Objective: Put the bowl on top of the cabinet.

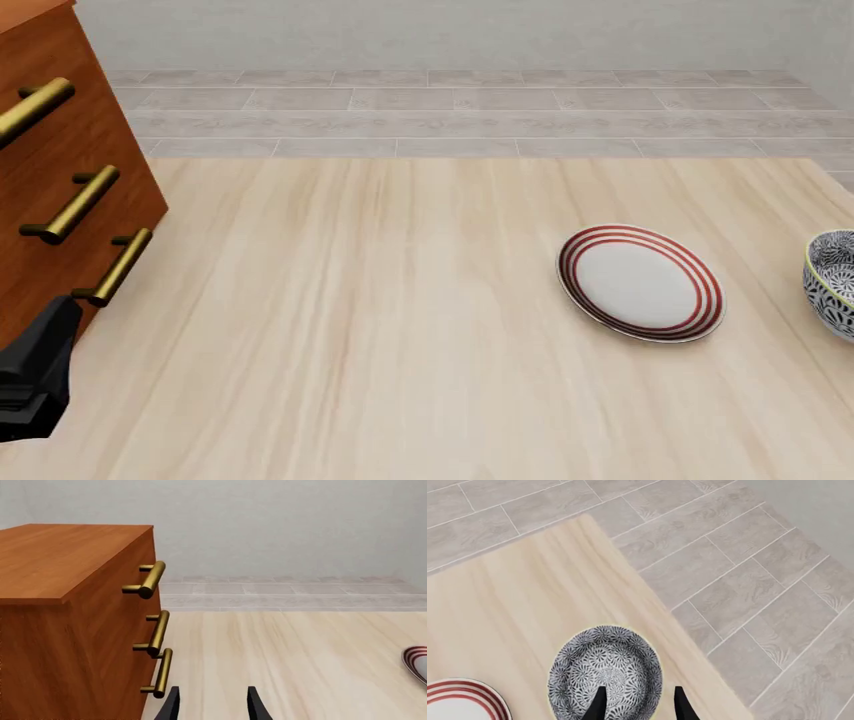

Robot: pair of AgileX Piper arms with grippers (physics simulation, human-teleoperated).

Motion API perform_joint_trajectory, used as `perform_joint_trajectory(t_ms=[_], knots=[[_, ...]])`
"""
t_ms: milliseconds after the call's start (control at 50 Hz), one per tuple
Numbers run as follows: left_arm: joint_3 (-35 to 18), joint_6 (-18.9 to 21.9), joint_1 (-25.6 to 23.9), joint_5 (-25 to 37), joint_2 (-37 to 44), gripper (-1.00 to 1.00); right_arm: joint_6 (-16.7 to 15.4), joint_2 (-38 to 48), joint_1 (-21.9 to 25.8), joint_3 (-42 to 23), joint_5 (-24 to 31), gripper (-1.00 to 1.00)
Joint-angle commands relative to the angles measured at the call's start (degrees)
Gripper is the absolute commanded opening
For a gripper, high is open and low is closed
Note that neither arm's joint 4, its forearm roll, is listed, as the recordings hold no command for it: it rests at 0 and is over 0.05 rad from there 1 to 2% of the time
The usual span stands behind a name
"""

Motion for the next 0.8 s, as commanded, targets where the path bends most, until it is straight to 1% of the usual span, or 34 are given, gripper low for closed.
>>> perform_joint_trajectory(t_ms=[20,500,800], knots=[[0.02,0.12,0.21,-0.04,0.29,1.0,-0.04,2.79,-0.77,-0.51,-1.26,1.0],[0.03,0.25,0.34,-2.01,2.57,1.0,-1.38,9.05,-3.78,1.5,-6.3,1.0],[0.03,0.43,0.29,-2.03,2.74,1.0,-2.16,12.33,-4.07,2.66,-8.75,1.0]])
